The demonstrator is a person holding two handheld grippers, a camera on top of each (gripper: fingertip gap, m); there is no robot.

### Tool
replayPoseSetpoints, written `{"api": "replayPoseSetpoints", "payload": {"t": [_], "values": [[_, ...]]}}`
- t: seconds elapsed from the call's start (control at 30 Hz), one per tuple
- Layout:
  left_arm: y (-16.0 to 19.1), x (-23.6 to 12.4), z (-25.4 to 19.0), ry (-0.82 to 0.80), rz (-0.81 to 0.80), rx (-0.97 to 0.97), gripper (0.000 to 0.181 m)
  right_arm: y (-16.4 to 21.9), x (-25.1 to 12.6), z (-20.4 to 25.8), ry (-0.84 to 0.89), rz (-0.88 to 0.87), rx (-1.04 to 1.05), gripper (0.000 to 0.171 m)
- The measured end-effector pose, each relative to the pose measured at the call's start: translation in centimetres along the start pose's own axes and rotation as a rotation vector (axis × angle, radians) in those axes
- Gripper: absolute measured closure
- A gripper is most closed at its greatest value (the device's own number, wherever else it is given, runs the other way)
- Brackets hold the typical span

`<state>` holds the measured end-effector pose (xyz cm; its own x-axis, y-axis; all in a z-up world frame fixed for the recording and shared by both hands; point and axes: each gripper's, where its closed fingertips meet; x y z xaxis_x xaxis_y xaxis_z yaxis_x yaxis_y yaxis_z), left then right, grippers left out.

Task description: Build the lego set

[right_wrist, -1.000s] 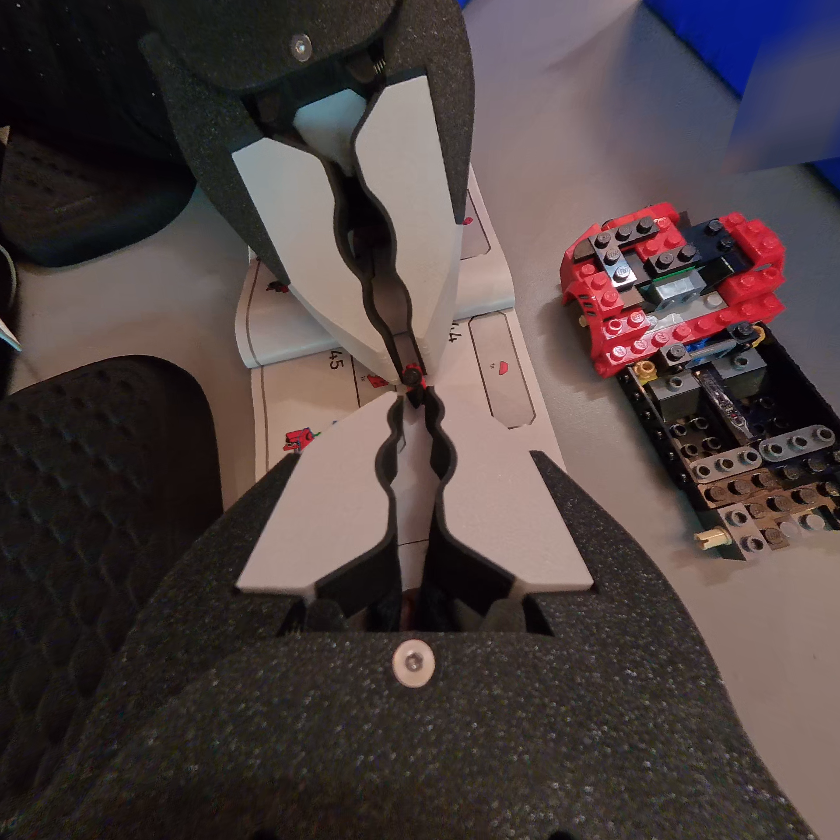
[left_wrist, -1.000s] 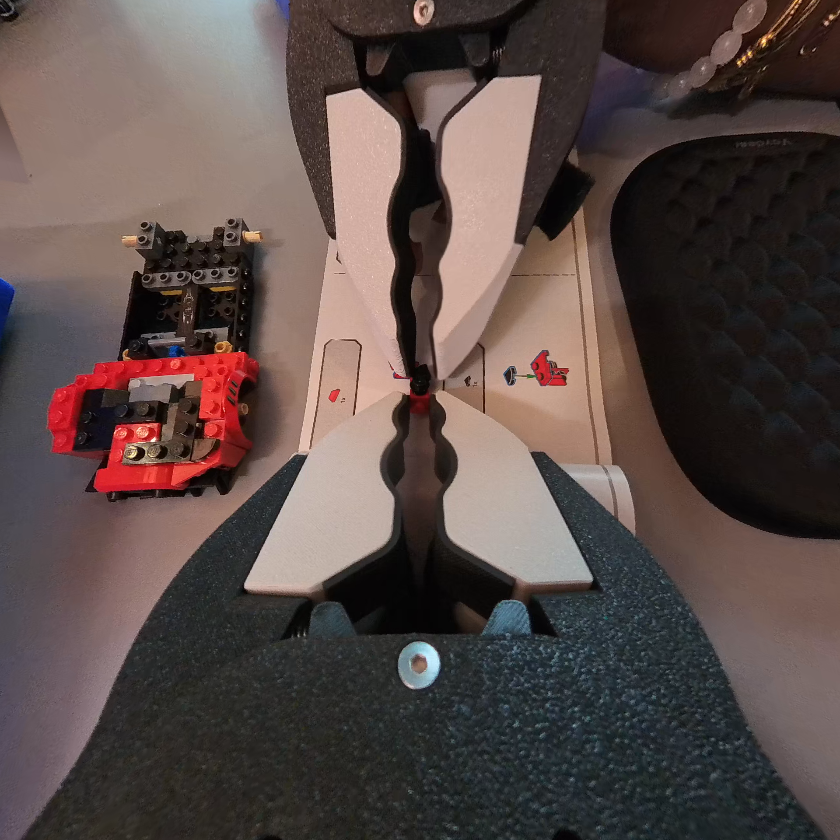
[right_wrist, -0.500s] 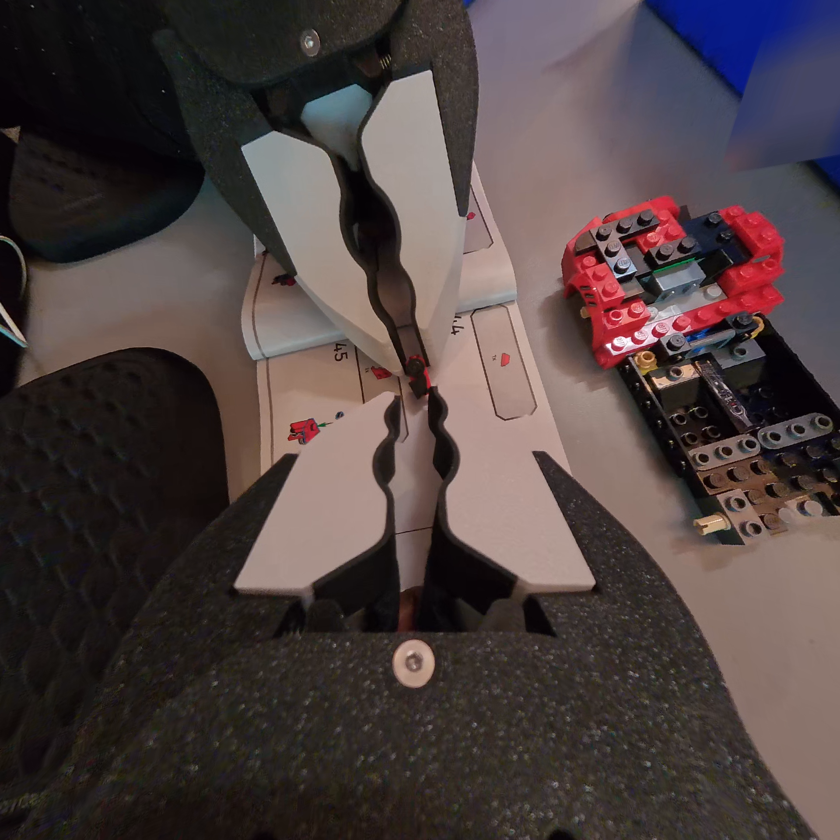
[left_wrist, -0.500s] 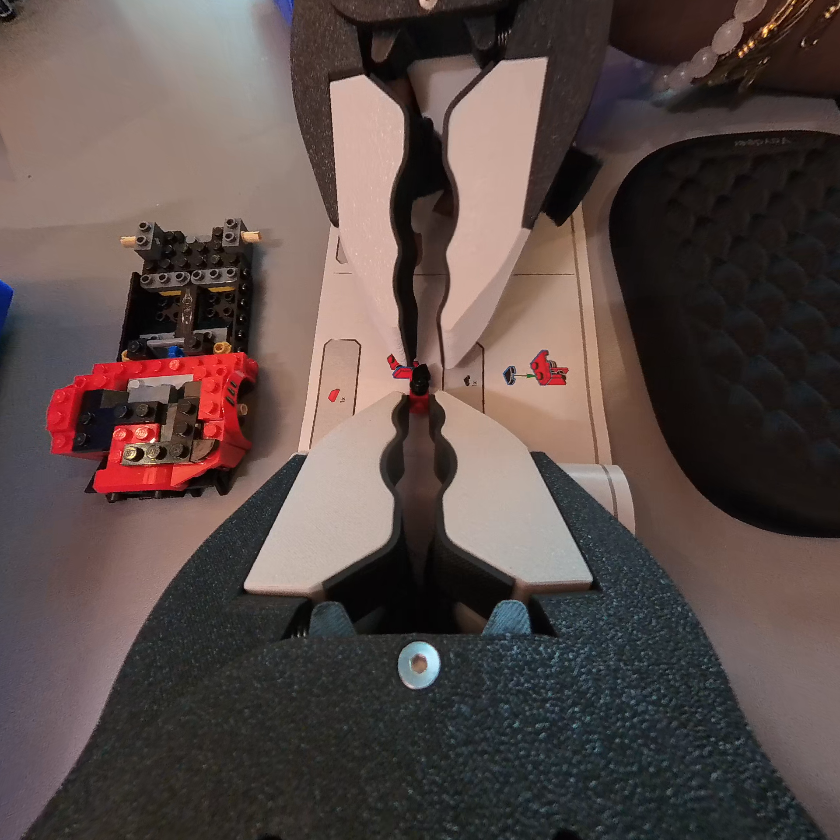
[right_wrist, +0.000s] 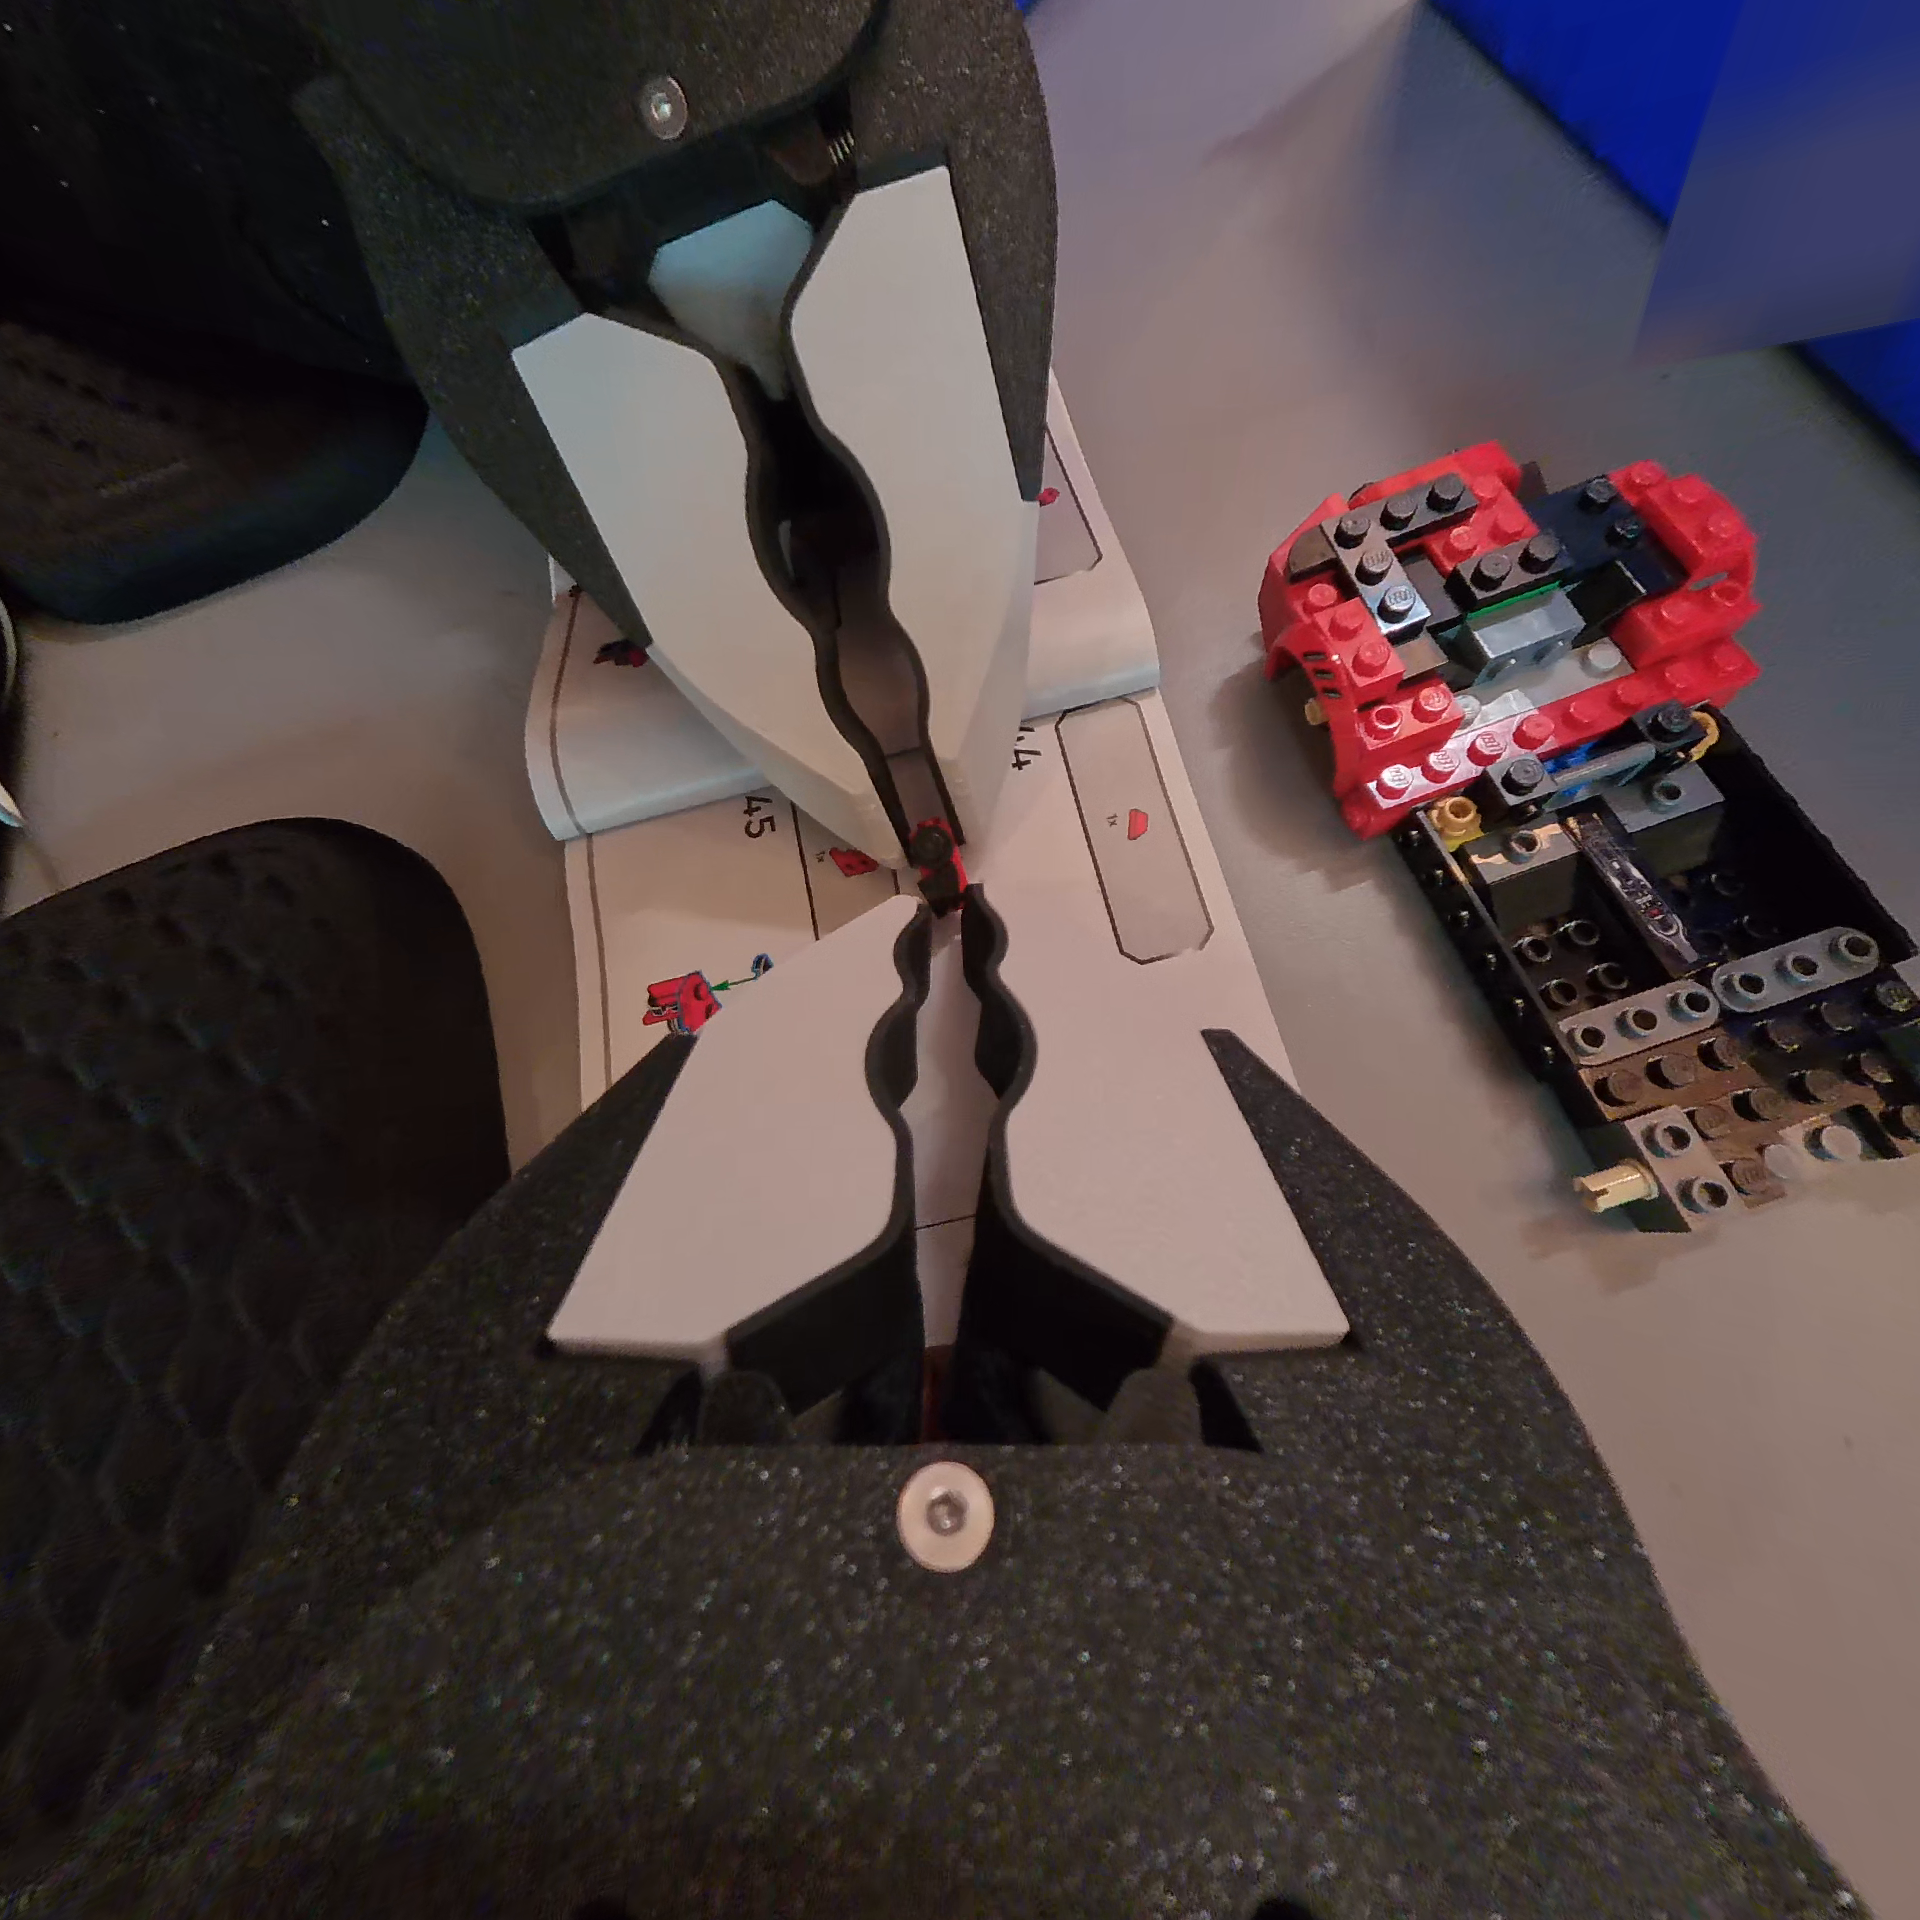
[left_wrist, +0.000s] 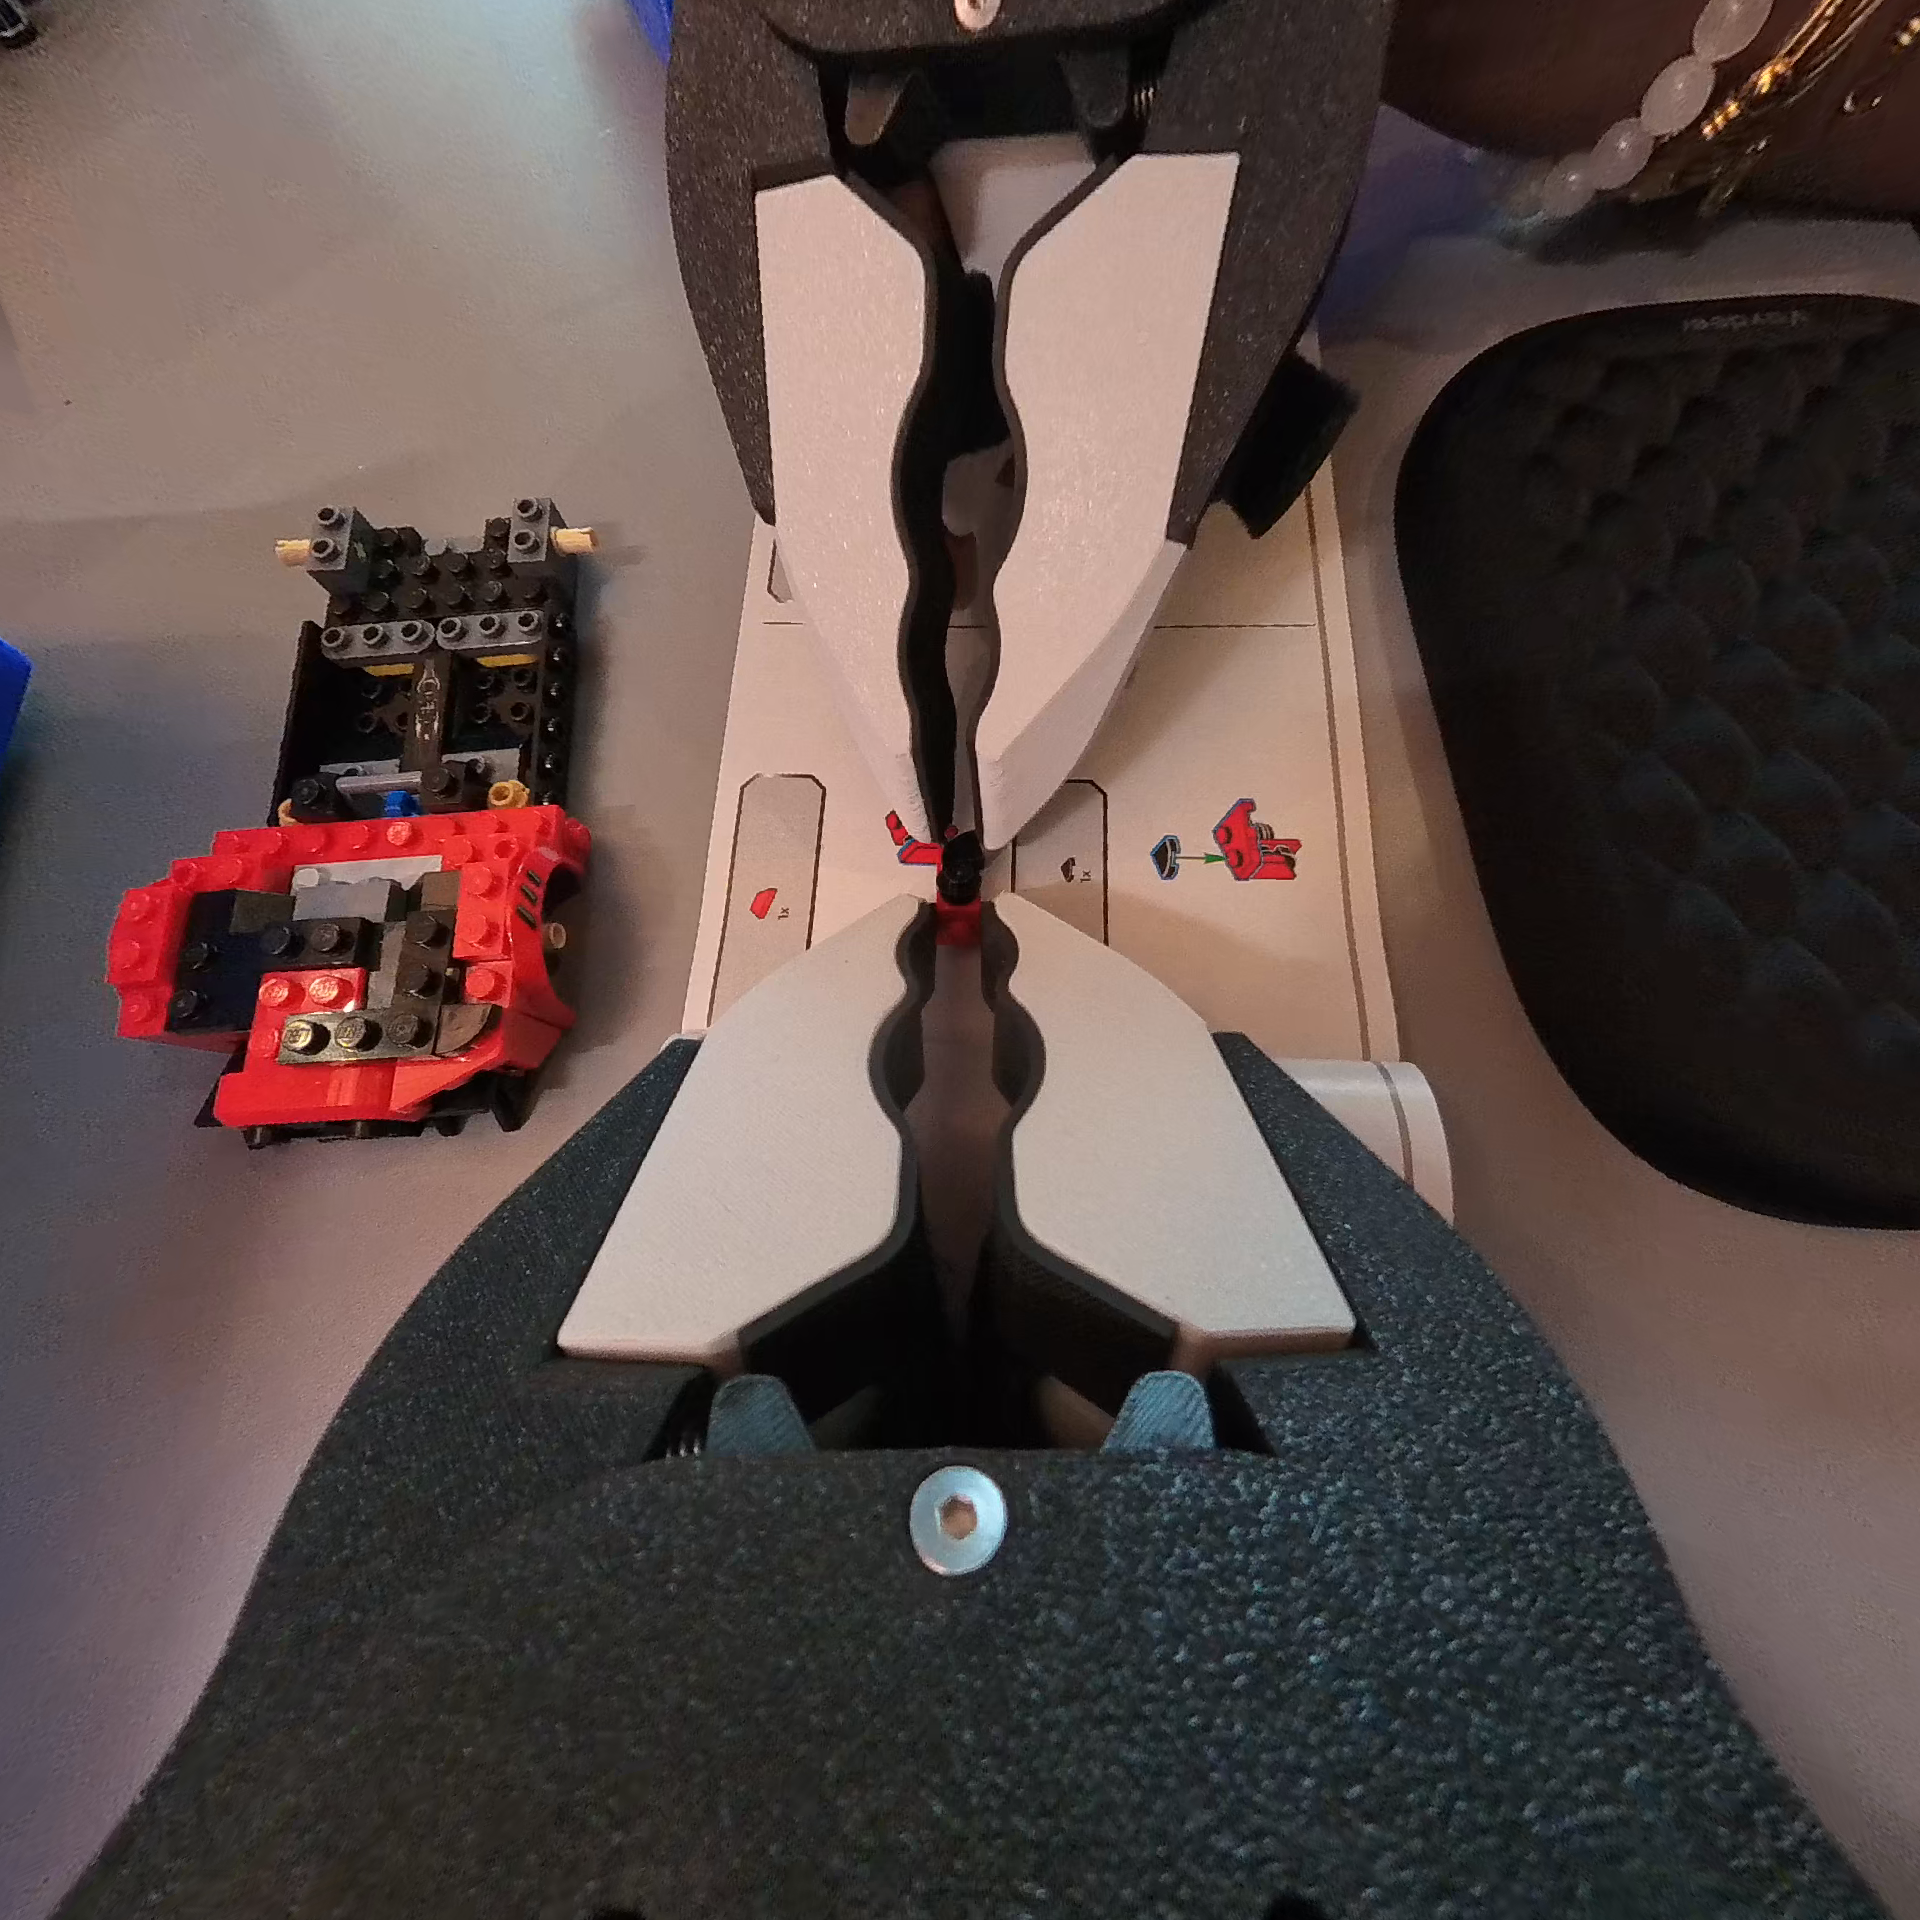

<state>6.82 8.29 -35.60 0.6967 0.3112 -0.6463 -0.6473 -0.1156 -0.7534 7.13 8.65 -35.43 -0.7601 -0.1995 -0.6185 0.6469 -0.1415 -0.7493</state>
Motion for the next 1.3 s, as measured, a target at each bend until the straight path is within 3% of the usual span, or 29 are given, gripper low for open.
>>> {"api": "replayPoseSetpoints", "payload": {"t": [0.37,0.7,1.1,1.3], "values": [[0.03,0.0,0.02,-0.003,0.003,0.002,0.174,0.0,-0.02,0.08,0.001,0.011,0.064,0.167],[0.03,0.01,0.0,-0.004,0.003,0.004,0.174,-0.16,-0.03,0.1,0.024,-0.003,-0.045,0.165],[0.19,0.05,0.07,-0.038,0.017,0.035,0.174,-0.37,0.1,0.26,0.081,0.038,0.183,0.167],[0.11,0.13,-0.06,-0.03,0.015,0.042,0.174,-0.3,0.1,0.59,0.11,0.053,-0.052,0.159]]}}
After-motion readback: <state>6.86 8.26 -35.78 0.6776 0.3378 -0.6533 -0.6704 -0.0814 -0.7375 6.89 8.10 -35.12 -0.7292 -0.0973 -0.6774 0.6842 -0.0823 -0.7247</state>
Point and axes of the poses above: each gripper's, where its closed fingertips meet, x out along the fingers, y out of its underside, z = x × y across the jaws, and after that the axes turned 6 degrees about x, right-handed
